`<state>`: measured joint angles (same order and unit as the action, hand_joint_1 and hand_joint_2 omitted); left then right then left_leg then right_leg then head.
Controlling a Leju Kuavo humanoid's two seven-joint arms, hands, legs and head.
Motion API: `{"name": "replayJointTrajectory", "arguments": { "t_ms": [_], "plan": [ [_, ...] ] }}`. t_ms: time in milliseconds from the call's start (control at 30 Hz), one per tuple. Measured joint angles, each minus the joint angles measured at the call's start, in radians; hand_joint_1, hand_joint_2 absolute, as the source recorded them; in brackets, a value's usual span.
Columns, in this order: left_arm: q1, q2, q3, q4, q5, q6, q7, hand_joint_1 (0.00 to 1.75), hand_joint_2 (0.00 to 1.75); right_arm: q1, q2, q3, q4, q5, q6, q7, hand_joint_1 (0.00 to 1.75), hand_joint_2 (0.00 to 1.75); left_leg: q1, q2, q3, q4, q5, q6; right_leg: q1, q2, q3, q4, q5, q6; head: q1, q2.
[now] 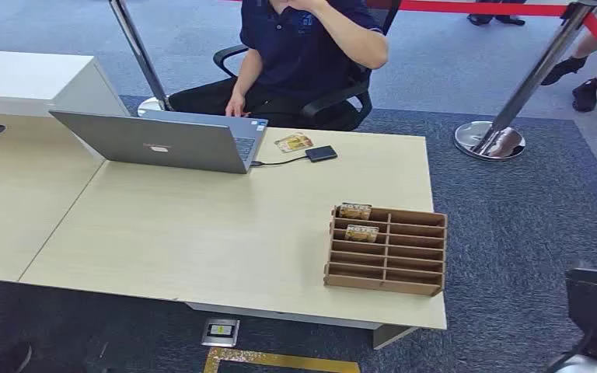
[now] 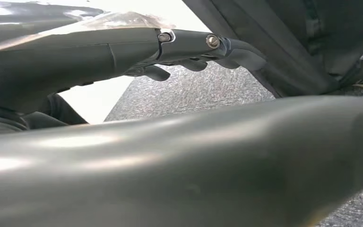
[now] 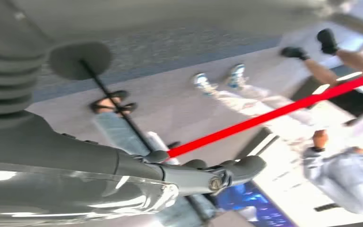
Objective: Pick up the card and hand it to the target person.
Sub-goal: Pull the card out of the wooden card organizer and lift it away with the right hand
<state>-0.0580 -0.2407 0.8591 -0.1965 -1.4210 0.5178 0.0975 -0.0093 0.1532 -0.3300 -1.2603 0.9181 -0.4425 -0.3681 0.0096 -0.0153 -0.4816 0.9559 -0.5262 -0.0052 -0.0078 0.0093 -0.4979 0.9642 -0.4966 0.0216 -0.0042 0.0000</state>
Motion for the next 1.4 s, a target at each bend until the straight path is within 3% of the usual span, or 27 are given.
{"name": "replayJointTrajectory", "arguments": {
  "t_ms": [67, 100, 167, 233, 367, 633, 867, 900, 1000, 1067, 1400],
  "plan": [
    [0.0, 0.0, 0.0, 0.0, 0.0, -0.001, -0.001, 0.0, 0.0, -0.001, -0.001, 0.036, -0.014, 0.009, 0.001, 0.012, 0.08, 1.75, 0.0, 0.0, 0.0, 0.0, 0.0, 0.0, 0.0, 0.0, 0.0, 0.0, 0.0, 0.0, 0.0, 0.0],
    [0.0, 0.0, 0.0, 0.0, -0.001, -0.002, -0.001, 0.0, 0.0, -0.002, -0.002, 0.072, -0.027, 0.018, 0.002, 0.023, 0.22, 1.75, 0.0, 0.0, 0.0, 0.0, 0.0, 0.0, 0.0, 0.0, 0.0, 0.0, 0.0, 0.0, 0.0, 0.0],
    [0.0, 0.0, 0.0, 0.0, -0.002, -0.004, -0.002, 0.0, 0.0, -0.008, -0.005, 0.141, -0.046, 0.035, 0.006, 0.047, 0.89, 1.75, 0.0, 0.0, 0.0, 0.0, 0.0, 0.0, 0.0, 0.0, 0.0, 0.0, 0.0, 0.0, 0.0, 0.0],
    [0.0, 0.0, 0.0, 0.0, -0.003, -0.006, -0.003, 0.0, 0.0, -0.018, -0.007, 0.208, -0.056, 0.051, 0.015, 0.07, 1.37, 1.75, 0.0, 0.0, 0.0, 0.0, 0.0, 0.0, 0.0, 0.0, 0.0, 0.0, 0.0, 0.0, 0.0, 0.0],
    [0.0, 0.0, -0.001, 0.0, -0.002, -0.013, -0.003, 0.0, 0.0, -0.044, -0.013, 0.337, -0.06, 0.078, 0.041, 0.121, 1.43, 1.75, 0.0, 0.0, 0.0, 0.0, 0.0, 0.0, 0.0, 0.0, 0.0, 0.001, 0.0, 0.0, 0.0, 0.0],
    [-0.002, 0.0, -0.003, 0.001, 0.007, -0.017, -0.001, 0.0, 0.0, -0.122, -0.034, 0.58, -0.028, 0.105, 0.103, 0.217, 1.36, 1.75, 0.0, 0.0, 0.0, 0.0, 0.0, 0.0, 0.0, 0.0, 0.0, 0.001, 0.0, 0.0, 0.0, 0.0],
    [-0.004, 0.0, -0.003, 0.001, 0.015, -0.016, 0.004, 0.0, 0.0, -0.167, -0.049, 0.696, 0.004, 0.105, 0.137, 0.275, 1.27, 1.75, 0.0, 0.0, 0.0, 0.0, 0.0, 0.0, 0.0, 0.0, 0.0, 0.001, 0.0, 0.0, 0.0, 0.0],
    [-0.004, 0.0, -0.003, 0.002, 0.015, -0.016, 0.004, 0.0, 0.0, -0.171, -0.051, 0.704, 0.007, 0.105, 0.139, 0.28, 1.12, 1.75, 0.0, 0.0, 0.0, 0.0, 0.0, 0.0, 0.0, 0.0, 0.0, 0.0, 0.0, 0.0, 0.0, 0.0],
    [-0.004, 0.0, -0.003, 0.002, 0.017, -0.016, 0.004, 0.0, 0.0, -0.18, -0.056, 0.721, 0.015, 0.105, 0.142, 0.293, 0.43, 1.75, 0.0, 0.0, 0.0, 0.0, 0.0, 0.0, 0.0, 0.0, 0.0, 0.0, 0.0, 0.0, 0.0, 0.0],
    [-0.004, 0.0, -0.004, 0.002, 0.016, -0.016, 0.003, 0.0, 0.0, -0.183, -0.06, 0.727, 0.02, 0.105, 0.142, 0.303, 0.28, 1.75, 0.0, 0.0, 0.0, 0.0, 0.0, 0.0, 0.0, 0.0, 0.0, 0.0, 0.0, 0.0, 0.0, 0.0],
    [-0.004, 0.0, -0.007, 0.002, 0.011, -0.02, 0.001, 0.0, 0.0, -0.184, -0.082, 0.74, 0.036, 0.162, 0.141, 0.377, 0.36, 1.75, 0.0, 0.0, 0.0, 0.0, 0.0, 0.0, 0.0, 0.0, 0.0, 0.0, 0.0, 0.0, 0.0, 0.0]
  ]
}}
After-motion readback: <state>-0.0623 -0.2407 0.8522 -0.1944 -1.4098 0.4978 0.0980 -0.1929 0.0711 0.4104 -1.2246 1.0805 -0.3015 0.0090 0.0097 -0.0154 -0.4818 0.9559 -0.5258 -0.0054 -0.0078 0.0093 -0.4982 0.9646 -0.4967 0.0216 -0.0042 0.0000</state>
